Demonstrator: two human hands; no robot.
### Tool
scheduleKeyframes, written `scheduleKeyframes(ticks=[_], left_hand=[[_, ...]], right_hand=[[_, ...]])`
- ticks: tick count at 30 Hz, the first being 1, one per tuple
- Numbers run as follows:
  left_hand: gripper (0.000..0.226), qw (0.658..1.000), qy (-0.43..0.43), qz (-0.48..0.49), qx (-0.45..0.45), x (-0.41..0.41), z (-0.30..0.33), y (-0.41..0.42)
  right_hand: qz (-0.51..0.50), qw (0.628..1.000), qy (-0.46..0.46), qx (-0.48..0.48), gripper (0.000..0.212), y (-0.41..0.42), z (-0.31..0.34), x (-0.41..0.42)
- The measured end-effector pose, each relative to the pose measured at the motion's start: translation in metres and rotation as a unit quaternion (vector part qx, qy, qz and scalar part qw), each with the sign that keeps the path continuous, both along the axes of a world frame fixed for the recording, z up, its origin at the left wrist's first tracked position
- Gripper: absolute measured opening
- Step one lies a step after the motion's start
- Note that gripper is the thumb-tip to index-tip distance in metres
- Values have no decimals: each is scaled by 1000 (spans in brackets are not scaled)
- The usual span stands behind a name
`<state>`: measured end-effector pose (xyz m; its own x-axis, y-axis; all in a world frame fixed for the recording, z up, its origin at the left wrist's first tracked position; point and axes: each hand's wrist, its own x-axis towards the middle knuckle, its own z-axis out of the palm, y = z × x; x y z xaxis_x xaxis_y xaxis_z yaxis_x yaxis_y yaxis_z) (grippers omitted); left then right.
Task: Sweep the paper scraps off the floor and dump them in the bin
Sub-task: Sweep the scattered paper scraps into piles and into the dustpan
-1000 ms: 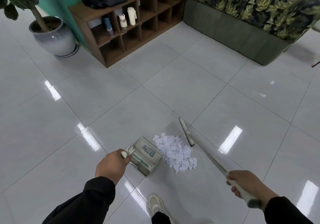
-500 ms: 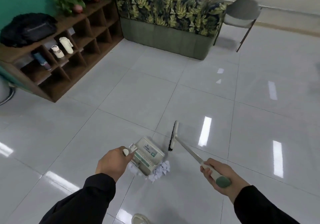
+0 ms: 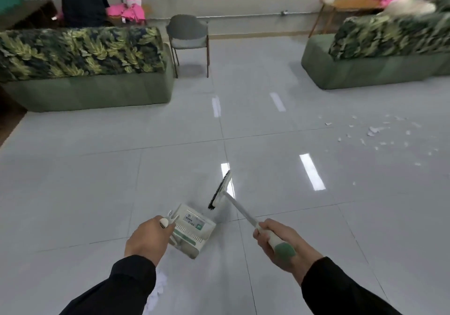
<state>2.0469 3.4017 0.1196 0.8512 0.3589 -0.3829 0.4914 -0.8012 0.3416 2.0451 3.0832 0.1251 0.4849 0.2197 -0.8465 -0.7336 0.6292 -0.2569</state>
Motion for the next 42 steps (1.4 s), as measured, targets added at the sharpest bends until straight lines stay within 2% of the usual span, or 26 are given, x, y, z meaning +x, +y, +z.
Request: scheduleKeyframes(ticks=[3, 7, 11, 13, 14, 16, 17, 19, 20, 22, 26, 28, 32, 34, 35, 37, 38, 42], left_hand=[[41, 998, 13, -64, 2, 45, 2, -64], [40, 989, 8, -145, -11, 126, -4, -142], [45, 984, -5, -177, -35, 197, -3, -201], [45, 974, -18, -218, -56, 262, -5, -248], [46, 974, -8, -219, -53, 263, 1, -252], [46, 962, -11, -268, -58, 340, 0, -294], [46, 959, -7, -279, -51, 340, 7, -296], [45, 947, -20, -317, -54, 420, 16, -339], [44, 944, -19, -324, -52, 425, 21, -340], [41, 933, -23, -356, -47, 496, 25, -381], [38, 923, -19, -383, -35, 560, 32, -428], [37, 919, -29, -391, -29, 621, 28, -474], [34, 923, -27, -382, -33, 689, 29, -520], [32, 930, -29, -365, -24, 748, 22, -552], [32, 932, -26, -361, -23, 746, 28, -552], [35, 941, -32, -337, -21, 805, 30, -582], [36, 940, -35, -339, -20, 807, 35, -582], [34, 950, -34, -310, -17, 896, 34, -617]], right_hand=[[-50, 999, 15, 6, 30, -56, -6, 9], [-147, 989, 29, 8, 22, -122, -7, 39], [-222, 975, 30, 2, 21, -167, -1, 72], [-258, 966, 30, -3, 23, -203, -4, 117], [-268, 963, 38, -3, 26, -202, 1, 117], [-306, 952, 28, -8, 28, -233, -3, 174], [-318, 947, 34, -10, 27, -229, 3, 175], [-355, 935, 6, 0, 22, -258, 5, 233], [-370, 929, 3, 5, 21, -255, 10, 234], [-394, 919, 2, 21, 21, -288, 6, 284], [-415, 908, 28, 49, 41, -330, 2, 334], [-404, 913, 16, 64, 47, -375, -7, 390], [-413, 909, -2, 47, 36, -424, -14, 463], [-397, 917, -9, 28, 27, -470, -26, 528], [-400, 916, -8, 24, 25, -471, -18, 534], [-369, 929, -16, 30, 23, -513, -19, 600], [-360, 933, -5, 24, 22, -514, -13, 607], [-296, 955, 32, 4, 26, -567, -13, 720]])
